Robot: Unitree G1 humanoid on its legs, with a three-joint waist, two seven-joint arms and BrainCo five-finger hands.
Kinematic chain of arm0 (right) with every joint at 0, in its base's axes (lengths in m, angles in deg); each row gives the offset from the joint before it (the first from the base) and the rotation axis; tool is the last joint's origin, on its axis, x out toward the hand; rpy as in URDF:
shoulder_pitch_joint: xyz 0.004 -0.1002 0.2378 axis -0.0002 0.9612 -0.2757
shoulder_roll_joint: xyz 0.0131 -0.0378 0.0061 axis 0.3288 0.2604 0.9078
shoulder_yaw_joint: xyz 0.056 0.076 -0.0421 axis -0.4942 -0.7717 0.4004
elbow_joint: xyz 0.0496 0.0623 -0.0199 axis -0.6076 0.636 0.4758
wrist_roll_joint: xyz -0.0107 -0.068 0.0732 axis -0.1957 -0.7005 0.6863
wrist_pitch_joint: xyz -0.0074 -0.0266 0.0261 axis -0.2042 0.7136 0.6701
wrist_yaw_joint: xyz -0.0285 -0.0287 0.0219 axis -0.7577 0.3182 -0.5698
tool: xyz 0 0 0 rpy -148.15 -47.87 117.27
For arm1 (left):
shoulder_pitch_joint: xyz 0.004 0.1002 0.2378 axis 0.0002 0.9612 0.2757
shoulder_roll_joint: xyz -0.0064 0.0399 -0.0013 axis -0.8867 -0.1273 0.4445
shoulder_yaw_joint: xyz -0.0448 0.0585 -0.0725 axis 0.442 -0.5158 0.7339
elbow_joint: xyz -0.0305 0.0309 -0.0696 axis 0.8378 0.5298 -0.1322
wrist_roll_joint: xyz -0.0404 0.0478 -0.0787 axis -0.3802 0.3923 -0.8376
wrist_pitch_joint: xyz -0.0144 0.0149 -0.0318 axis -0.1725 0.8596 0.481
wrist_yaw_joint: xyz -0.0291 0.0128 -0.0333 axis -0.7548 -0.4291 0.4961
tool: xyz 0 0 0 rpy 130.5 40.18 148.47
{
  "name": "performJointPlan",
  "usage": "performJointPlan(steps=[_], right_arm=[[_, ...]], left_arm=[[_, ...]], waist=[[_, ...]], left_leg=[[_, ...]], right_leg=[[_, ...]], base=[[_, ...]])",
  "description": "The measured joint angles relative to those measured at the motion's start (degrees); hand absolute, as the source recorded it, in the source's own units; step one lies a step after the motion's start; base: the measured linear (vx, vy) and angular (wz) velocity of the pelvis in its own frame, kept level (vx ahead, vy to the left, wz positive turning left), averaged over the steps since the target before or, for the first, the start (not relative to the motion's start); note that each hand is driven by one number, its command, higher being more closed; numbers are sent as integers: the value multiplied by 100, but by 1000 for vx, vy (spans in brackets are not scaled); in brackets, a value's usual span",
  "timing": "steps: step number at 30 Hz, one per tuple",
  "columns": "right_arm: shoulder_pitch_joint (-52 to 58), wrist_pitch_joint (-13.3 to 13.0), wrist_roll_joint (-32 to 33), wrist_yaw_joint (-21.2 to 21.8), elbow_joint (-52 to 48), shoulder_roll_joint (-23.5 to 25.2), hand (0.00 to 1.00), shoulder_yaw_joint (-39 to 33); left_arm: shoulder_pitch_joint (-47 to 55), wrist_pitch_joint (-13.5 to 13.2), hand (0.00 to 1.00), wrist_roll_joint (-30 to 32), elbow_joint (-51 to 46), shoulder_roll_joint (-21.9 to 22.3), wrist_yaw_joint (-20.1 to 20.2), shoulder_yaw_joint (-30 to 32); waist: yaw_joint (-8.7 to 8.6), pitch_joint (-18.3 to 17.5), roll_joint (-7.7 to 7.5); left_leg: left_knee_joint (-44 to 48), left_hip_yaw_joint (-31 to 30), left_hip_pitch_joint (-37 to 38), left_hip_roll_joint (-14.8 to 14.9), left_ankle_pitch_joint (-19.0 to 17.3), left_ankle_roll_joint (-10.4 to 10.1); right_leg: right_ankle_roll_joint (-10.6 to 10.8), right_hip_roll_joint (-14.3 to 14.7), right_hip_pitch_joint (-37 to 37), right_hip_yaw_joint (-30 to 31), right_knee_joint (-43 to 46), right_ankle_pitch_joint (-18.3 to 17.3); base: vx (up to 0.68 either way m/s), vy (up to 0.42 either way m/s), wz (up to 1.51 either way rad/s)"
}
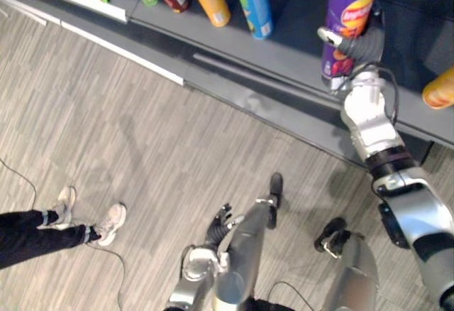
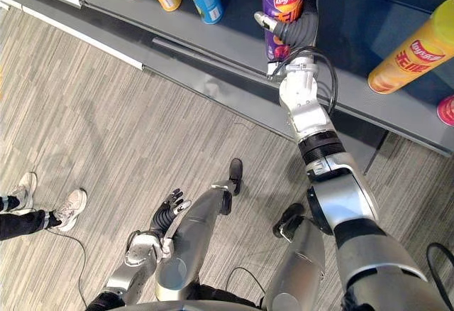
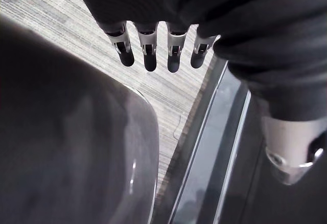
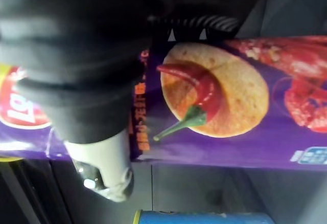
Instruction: Put the gum and the chips on the shelf.
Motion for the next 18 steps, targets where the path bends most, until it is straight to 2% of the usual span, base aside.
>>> performJointPlan(steps=[2, 12, 18], right_arm=[[-24, 1, -173, -103, 84, -7, 100, 0], [-336, 9, -187, -340, 231, -45, 100, 129], [-503, 9, -189, -596, 272, -95, 100, 133]], left_arm=[[0, 1, 0, -22, -23, 9, -46, 0], [-30, -21, 0, -197, -48, 38, -47, 15], [-120, -32, 0, -208, -32, 88, -63, 26]], waist=[[34, -2, 3], [175, -10, 16], [325, -19, 29]], left_leg=[[-1, 13, -44, 2, 3, -2], [220, -31, -276, 25, -49, -61], [319, -56, -441, 60, -94, -80]], right_leg=[[16, -10, -53, -4, 20, -17], [-33, -44, -203, -74, 172, -131], [-81, -52, -332, -118, 300, -240]], base=[[8, -54, 3], [39, -67, 3], [22, -76, 3]])
